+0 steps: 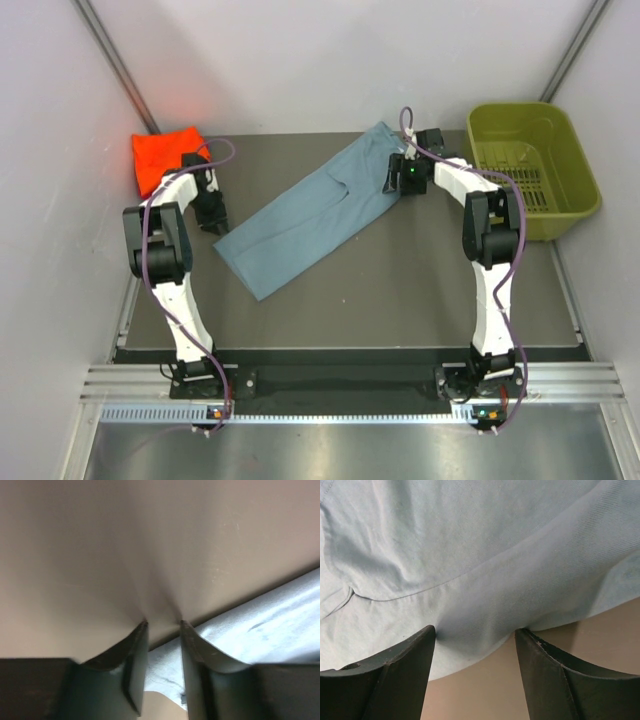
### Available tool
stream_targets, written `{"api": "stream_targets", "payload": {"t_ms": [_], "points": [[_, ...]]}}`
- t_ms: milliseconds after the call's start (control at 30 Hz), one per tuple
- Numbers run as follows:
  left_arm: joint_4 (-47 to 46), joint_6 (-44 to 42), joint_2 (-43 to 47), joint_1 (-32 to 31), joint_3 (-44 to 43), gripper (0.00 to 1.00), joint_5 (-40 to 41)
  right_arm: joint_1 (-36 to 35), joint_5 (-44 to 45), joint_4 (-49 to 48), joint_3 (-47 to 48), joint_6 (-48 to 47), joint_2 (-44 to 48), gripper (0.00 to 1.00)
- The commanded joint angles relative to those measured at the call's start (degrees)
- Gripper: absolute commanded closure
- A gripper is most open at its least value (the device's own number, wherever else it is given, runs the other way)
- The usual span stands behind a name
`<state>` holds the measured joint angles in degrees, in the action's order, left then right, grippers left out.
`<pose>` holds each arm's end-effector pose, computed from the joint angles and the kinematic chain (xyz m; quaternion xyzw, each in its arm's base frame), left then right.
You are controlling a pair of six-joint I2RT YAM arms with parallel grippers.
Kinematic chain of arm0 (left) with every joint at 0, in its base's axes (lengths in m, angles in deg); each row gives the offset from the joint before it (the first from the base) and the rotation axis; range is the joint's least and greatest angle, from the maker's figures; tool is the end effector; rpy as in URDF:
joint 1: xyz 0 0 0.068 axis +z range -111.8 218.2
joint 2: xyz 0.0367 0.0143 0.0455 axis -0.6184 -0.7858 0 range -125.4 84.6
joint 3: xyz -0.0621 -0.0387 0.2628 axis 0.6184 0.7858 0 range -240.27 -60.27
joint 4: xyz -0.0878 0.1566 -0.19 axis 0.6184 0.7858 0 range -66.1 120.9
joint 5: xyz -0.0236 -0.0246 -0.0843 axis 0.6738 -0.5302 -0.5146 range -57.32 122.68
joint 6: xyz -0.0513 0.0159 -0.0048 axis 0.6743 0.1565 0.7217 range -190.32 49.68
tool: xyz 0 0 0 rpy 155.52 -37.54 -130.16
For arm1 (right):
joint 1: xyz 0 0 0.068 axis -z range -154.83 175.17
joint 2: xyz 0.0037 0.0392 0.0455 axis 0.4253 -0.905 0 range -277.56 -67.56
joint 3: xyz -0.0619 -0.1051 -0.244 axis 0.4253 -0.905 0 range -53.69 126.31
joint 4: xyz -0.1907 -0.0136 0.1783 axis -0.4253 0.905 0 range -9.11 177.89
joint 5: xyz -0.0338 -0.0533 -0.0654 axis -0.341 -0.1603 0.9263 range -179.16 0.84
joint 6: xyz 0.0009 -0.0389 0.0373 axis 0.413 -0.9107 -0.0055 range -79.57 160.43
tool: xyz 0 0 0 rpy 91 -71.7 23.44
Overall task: Fold and stack the t-shirts
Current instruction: Fold the tshirt
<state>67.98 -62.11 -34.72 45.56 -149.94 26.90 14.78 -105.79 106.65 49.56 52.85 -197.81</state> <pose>0.4194 0.0505 0.1696 -0.1268 0.9805 -0.0510 0.1409 0.4914 0.1005 0.1712 -0.0296 0.9384 0.1968 0.2825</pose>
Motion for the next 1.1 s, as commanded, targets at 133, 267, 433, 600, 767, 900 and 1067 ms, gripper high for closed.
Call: {"api": "stream_targets", "payload": {"t_ms": [133, 267, 433, 600, 767, 900, 1067], "points": [[1.4, 1.4, 3.3, 1.1, -2.0, 0.51, -2.6, 0.9, 1.9, -0.3, 2.2, -2.1, 3.3, 0.34], [1.6, 2.2, 4.2, 1.0, -1.9, 0.50, -4.9, 0.9, 1.8, -0.4, 2.5, -2.1, 3.8, 0.34], [2.2, 2.3, 4.8, 1.1, -1.5, 0.51, -6.3, 1.3, 1.9, -0.4, 3.7, -2.3, 2.5, 0.34], [2.9, 1.6, 5.9, 1.1, -0.6, 0.51, -6.3, 2.0, 2.1, -1.1, 6.4, -2.5, 0.4, 0.34], [2.8, 1.4, 6.3, 1.1, 1.5, 0.52, -7.0, 2.6, 2.4, -1.6, 9.2, -2.2, -1.8, 0.34], [2.7, 0.6, 6.0, 0.9, 3.3, 0.53, -5.9, 2.8, 2.1, -1.9, 11.1, -1.6, -4.4, 0.34], [2.7, -0.6, 4.9, 0.6, 3.7, 0.57, -4.5, 2.8, -0.7, -3.1, 11.4, 1.5, -5.8, 0.34]]}}
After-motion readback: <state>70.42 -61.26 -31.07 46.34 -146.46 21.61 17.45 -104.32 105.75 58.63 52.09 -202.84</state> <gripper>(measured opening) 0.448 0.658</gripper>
